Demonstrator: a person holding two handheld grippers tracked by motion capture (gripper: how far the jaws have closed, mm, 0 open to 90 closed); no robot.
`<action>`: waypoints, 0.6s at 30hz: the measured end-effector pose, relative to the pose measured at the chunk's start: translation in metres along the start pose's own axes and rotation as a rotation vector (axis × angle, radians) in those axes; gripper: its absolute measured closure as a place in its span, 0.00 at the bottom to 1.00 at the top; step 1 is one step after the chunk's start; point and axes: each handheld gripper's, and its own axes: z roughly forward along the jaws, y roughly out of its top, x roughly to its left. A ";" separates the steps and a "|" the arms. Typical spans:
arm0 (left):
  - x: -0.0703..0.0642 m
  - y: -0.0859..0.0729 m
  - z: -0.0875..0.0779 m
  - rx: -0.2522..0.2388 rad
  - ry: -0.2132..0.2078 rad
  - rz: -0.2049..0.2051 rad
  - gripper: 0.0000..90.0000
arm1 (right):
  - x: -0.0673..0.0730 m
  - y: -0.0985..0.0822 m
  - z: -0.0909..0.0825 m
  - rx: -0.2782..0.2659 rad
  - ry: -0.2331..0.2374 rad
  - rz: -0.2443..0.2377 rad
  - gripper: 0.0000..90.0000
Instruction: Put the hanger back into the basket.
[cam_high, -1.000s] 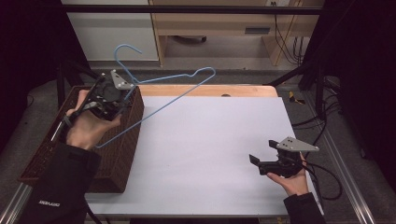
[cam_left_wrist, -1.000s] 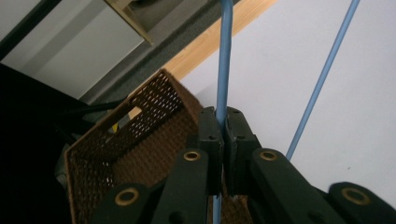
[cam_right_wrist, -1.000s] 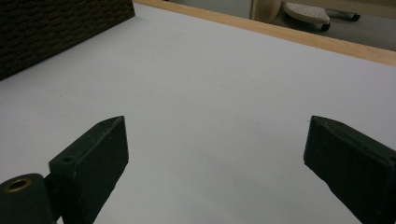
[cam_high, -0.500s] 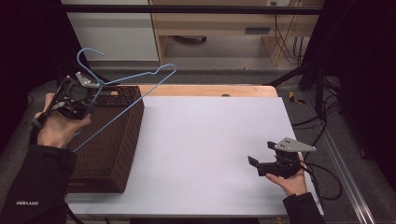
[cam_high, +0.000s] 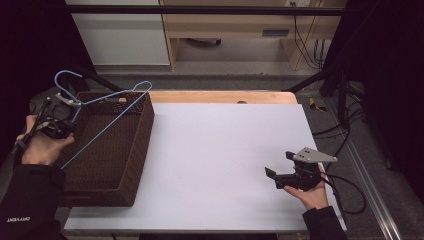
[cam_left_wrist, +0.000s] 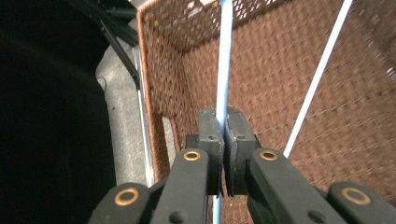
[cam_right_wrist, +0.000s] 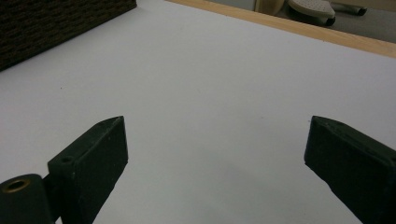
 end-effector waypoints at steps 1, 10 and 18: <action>0.000 -0.002 0.003 0.009 -0.003 -0.002 0.97 | 0.000 0.000 0.000 0.001 0.000 0.000 0.08; -0.004 -0.020 0.036 0.093 0.032 -0.011 0.97 | 0.000 0.000 0.000 0.005 0.000 -0.001 0.08; -0.023 -0.036 0.068 0.148 -0.015 -0.019 0.96 | 0.001 0.000 0.001 0.004 0.000 0.002 0.08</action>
